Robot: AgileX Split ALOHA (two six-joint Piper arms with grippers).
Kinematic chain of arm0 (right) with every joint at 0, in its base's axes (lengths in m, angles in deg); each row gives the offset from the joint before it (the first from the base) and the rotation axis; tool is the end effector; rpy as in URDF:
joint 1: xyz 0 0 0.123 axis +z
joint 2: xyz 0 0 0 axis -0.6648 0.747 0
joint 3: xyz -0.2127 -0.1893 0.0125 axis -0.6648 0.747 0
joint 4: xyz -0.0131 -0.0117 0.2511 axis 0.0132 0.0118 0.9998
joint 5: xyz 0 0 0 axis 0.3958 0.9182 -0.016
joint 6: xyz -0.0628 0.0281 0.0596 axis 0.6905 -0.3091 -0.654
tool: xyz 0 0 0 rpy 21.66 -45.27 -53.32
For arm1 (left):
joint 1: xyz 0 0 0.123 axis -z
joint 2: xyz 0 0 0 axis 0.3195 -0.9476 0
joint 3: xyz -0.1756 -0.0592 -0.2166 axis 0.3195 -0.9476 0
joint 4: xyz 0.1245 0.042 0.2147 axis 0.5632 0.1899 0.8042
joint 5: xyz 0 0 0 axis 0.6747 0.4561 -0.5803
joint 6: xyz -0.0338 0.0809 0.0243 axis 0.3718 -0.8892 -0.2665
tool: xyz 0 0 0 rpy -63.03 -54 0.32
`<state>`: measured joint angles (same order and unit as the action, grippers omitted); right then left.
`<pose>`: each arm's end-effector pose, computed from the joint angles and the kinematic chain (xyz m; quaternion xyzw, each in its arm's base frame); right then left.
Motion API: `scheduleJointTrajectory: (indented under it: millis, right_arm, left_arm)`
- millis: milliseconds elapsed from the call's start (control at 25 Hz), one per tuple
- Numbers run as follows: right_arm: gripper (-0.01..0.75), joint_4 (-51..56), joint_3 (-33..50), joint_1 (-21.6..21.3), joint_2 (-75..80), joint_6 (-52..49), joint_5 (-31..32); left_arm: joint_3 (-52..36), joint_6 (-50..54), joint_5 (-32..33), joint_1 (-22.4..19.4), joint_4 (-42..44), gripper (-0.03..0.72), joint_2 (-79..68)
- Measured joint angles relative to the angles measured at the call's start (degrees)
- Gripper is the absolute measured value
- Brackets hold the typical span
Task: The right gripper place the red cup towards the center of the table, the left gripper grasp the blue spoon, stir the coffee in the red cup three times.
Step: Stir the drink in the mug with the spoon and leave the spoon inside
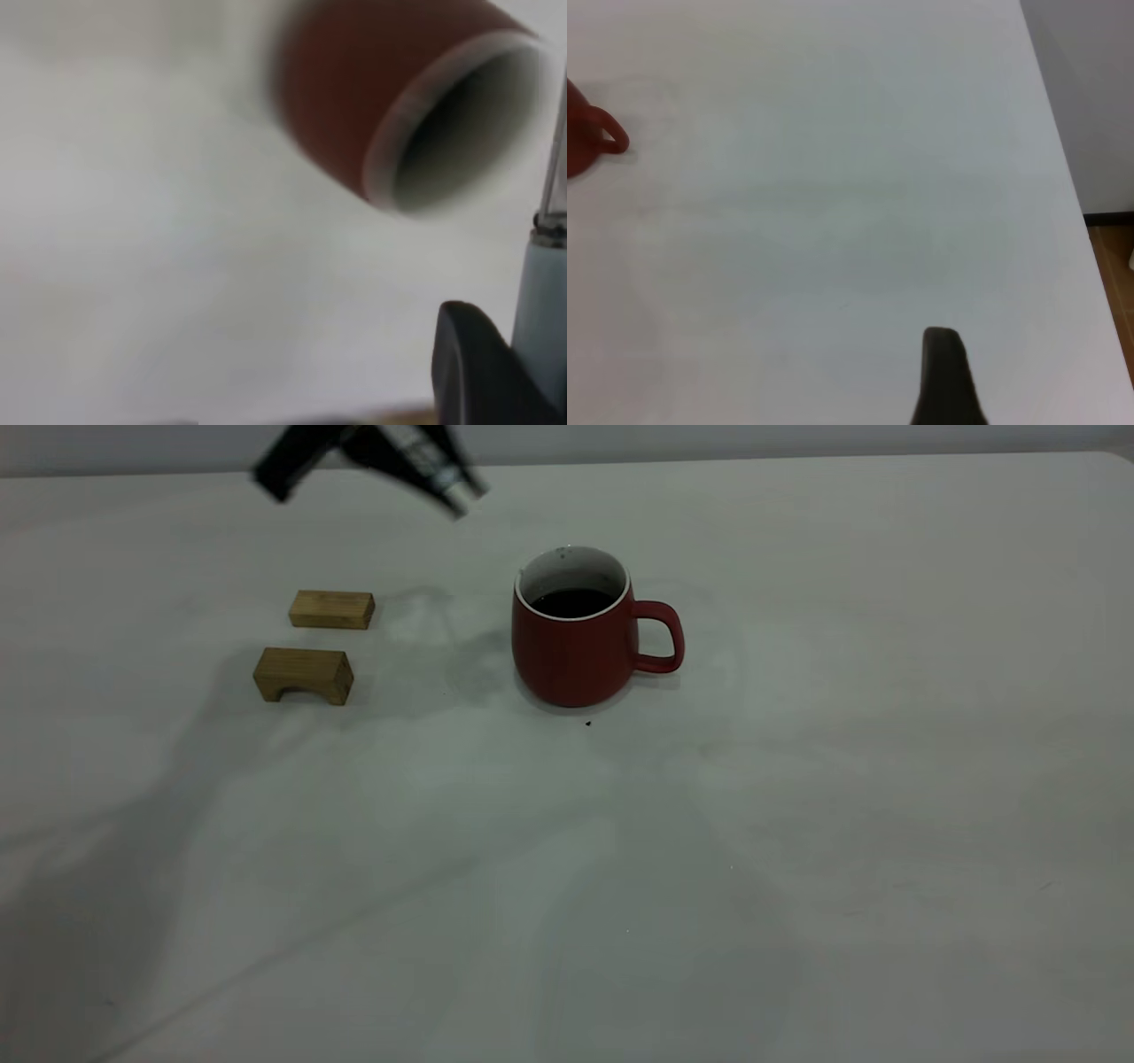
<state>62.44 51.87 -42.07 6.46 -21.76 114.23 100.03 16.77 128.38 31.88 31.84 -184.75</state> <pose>-0.0017 -0.0037 0.2633 0.0077 0.8827 -0.0219 0.4693 0.4322 -0.1517 0.1405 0.2907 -0.9006 0.3231 0.0115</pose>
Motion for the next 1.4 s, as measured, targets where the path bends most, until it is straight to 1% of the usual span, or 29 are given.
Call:
scheduleJointTrajectory:
  millis: [160, 320, 480, 560, 720, 800, 960, 1040, 1160, 1400]
  right_arm:
    - [0.564, 0.0, 0.0, 0.0, 0.0, 0.0, 0.0]
    - [0.564, 0.0, 0.0, 0.0, 0.0, 0.0, 0.0]
    - [0.564, 0.0, 0.0, 0.0, 0.0, 0.0, 0.0]
    - [0.564, 0.0, 0.0, 0.0, 0.0, 0.0, 0.0]
    - [0.564, 0.0, 0.0, 0.0, 0.0, 0.0, 0.0]
    - [0.564, 0.0, 0.0, 0.0, 0.0, 0.0, 0.0]
    - [0.564, 0.0, 0.0, 0.0, 0.0, 0.0, 0.0]
    - [0.564, 0.0, 0.0, 0.0, 0.0, 0.0, 0.0]
    - [0.564, 0.0, 0.0, 0.0, 0.0, 0.0, 0.0]
    - [0.563, 0.0, 0.0, 0.0, 0.0, 0.0, 0.0]
  left_arm:
    - [0.0, 3.6, 3.7, 0.0, -14.5, 0.142, 0.0]
    - [0.0, 5.0, 7.2, 0.0, -25.3, 0.142, 0.0]
    - [0.0, 6.0, 9.2, 0.0, -30.5, 0.142, 0.0]
    - [0.0, 9.3, 9.1, 0.1, -32.5, 0.142, 0.0]
    - [0.0, 22.9, 6.3, 1.2, -36.5, 0.142, -0.3]
    - [0.0, 30.7, 2.9, 2.3, -37.0, 0.142, -1.0]
    - [0.0, 39.8, -4.0, 4.4, -37.4, 0.142, -3.4]
    - [0.0, 41.5, -5.8, 5.0, -38.4, 0.142, -4.8]
    - [0.0, 41.5, -6.7, 5.2, -41.0, 0.142, -6.7]
    - [0.8, 37.1, -9.9, 5.3, -47.7, 0.142, -12.1]
